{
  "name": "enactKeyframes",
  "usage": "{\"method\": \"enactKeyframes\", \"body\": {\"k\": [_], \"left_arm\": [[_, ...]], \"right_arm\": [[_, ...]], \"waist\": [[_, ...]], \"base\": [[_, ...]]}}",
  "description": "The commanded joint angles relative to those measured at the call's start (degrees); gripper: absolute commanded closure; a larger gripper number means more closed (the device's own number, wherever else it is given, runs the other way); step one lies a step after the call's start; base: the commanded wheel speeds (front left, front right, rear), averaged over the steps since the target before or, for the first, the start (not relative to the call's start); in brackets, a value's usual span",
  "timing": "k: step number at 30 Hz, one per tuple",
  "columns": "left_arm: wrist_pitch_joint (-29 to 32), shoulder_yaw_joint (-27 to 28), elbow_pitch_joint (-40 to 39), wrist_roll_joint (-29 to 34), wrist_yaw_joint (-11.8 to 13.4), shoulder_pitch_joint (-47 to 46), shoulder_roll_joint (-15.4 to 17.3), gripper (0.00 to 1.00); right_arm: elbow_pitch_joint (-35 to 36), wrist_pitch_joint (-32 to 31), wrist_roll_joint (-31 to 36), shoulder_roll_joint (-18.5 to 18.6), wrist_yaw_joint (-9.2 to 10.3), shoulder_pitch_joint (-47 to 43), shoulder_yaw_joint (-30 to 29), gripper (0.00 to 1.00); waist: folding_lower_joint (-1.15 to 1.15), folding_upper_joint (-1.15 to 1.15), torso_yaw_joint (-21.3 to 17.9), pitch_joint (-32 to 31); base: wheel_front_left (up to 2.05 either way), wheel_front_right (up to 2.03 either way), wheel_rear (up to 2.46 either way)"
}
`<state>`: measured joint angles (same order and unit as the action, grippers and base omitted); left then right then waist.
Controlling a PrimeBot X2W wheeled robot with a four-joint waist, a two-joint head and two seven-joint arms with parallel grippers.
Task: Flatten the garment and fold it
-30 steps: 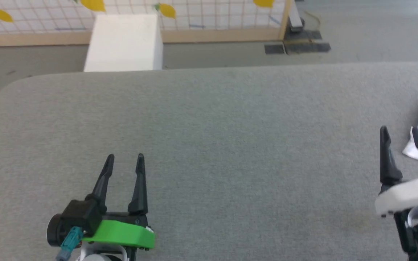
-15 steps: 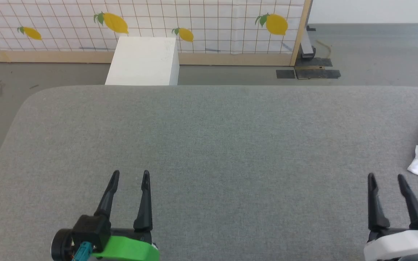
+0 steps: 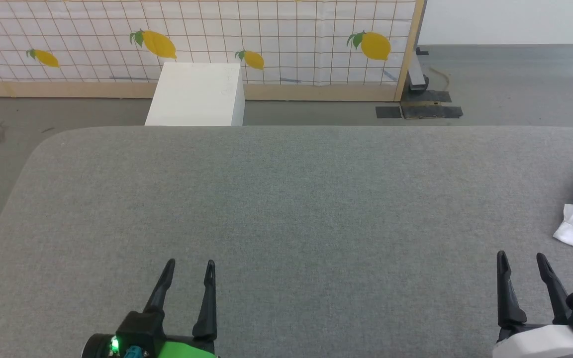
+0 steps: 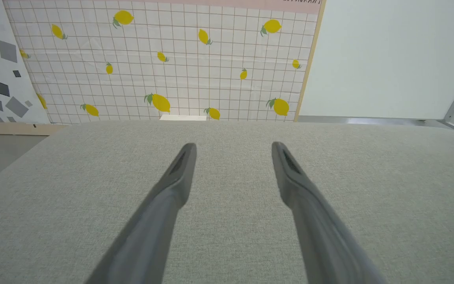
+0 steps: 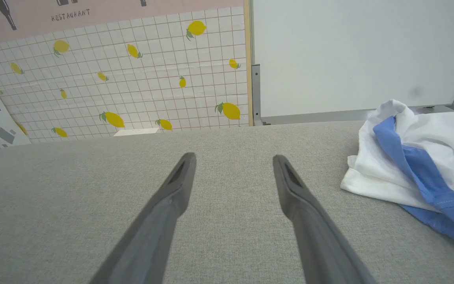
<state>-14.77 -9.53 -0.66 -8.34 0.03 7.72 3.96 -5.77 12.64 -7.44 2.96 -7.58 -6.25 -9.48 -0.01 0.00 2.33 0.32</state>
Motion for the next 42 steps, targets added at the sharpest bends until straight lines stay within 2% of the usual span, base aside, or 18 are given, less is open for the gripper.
{"method": "enactKeyframes", "body": {"k": [1,10,11,42], "left_arm": [[-0.2,0.1,0.3,0.6,-0.3,0.7,-0.2,0.0],[-0.2,0.8,0.7,0.4,-0.5,0.6,-0.4,0.0],[0.0,0.7,0.6,0.1,-0.2,0.0,-0.2,1.0],[3.2,2.6,0.6,1.9,-0.2,-1.7,-0.4,1.0]], "right_arm": [[-0.3,0.6,0.1,-0.1,0.09,0.0,0.1,0.0],[-1.0,1.0,0.5,-0.1,0.09,0.5,0.2,0.0],[-0.9,0.5,0.2,0.0,-0.01,0.1,0.1,1.0],[0.5,-2.3,1.8,0.0,0.01,1.4,2.1,1.0]], "waist": [[0.01,0.0,0.0,0.0],[0.01,0.0,-0.3,0.2],[0.01,0.0,-0.3,0.2],[0.01,0.0,-0.8,0.1]], "base": [[0.0,0.0,0.0],[0.0,0.0,0.0],[0.0,0.0,0.0],[0.0,0.0,0.0]]}}
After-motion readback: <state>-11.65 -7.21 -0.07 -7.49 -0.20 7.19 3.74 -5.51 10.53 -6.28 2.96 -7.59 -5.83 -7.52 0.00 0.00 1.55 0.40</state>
